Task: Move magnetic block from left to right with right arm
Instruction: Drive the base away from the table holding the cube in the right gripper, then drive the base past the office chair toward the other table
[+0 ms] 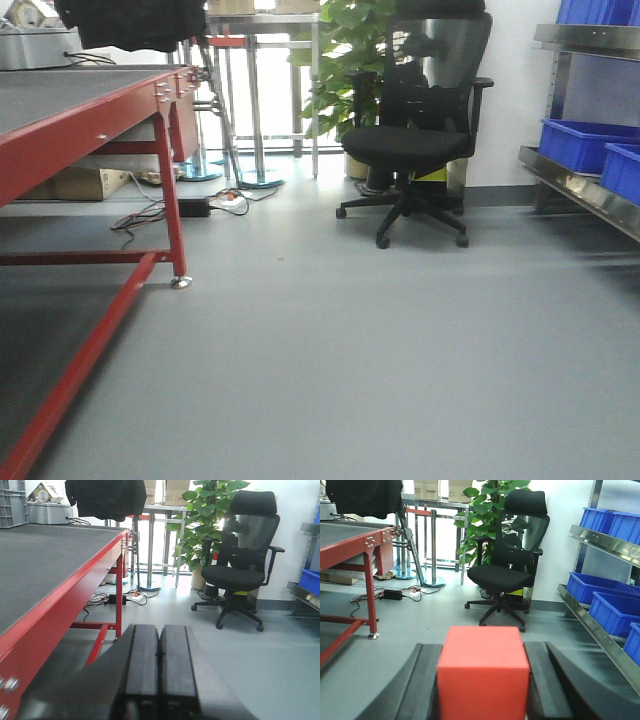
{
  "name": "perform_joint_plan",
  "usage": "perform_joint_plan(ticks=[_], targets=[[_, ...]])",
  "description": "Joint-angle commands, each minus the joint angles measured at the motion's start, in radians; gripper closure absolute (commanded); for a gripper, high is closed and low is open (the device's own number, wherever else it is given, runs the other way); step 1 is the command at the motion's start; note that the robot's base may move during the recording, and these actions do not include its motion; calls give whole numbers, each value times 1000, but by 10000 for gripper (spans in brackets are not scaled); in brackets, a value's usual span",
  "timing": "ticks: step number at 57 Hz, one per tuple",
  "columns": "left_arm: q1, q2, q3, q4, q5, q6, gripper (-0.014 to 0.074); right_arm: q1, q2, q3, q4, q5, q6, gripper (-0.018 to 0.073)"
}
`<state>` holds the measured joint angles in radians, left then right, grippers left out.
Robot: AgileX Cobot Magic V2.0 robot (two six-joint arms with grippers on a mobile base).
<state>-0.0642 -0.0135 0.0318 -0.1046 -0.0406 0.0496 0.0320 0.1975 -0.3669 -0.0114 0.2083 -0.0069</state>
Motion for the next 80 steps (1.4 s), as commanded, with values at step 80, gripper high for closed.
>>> perform_joint_plan(ticks=[80], targets=[[1,-9,9,-5,-93,2,722,-7,14,-28,-10,-90,-11,253]])
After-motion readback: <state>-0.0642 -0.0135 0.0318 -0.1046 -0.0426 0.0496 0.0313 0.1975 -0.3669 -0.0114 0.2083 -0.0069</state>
